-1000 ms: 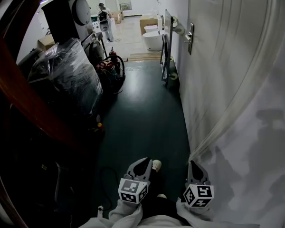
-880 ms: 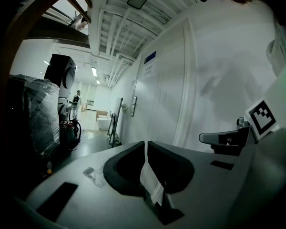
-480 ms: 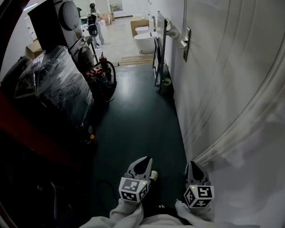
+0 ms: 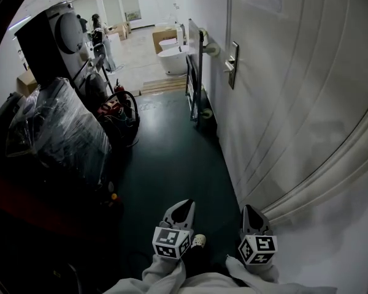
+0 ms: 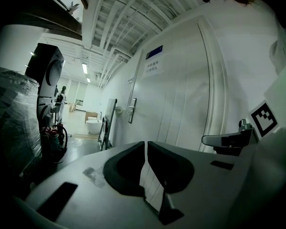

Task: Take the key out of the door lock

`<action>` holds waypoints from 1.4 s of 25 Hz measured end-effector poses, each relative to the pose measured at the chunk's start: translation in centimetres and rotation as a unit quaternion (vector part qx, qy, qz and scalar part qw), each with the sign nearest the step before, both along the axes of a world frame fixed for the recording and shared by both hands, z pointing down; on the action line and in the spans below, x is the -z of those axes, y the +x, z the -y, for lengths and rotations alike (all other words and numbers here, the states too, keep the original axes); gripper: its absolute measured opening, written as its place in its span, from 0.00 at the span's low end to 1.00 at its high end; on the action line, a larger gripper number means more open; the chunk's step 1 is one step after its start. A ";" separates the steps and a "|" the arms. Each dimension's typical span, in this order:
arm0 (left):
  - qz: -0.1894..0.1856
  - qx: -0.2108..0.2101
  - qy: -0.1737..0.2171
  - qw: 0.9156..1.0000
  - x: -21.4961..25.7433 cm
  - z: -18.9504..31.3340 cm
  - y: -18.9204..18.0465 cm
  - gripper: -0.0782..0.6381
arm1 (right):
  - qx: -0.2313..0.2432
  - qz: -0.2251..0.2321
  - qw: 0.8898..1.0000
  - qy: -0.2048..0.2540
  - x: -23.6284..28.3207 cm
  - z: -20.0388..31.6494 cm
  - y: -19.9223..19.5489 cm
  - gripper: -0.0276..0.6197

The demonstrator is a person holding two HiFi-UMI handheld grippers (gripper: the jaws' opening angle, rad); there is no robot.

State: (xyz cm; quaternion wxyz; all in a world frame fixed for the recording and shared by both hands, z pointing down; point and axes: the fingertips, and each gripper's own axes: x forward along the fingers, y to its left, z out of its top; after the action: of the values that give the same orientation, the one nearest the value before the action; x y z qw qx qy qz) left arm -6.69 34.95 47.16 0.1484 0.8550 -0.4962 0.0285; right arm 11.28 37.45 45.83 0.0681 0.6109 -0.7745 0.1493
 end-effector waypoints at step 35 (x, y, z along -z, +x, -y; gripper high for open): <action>-0.003 -0.012 -0.025 1.000 -2.8 11.3 -5.2 0.15 | -0.016 -0.015 1.000 -0.010 -1.9 12.1 -4.5 0.12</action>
State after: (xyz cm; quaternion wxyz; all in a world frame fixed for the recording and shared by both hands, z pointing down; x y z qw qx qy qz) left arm -11.91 23.63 50.00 0.1709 0.8571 -0.4843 0.0398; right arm 6.77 25.39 47.72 0.0832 0.6246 -0.7620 0.1493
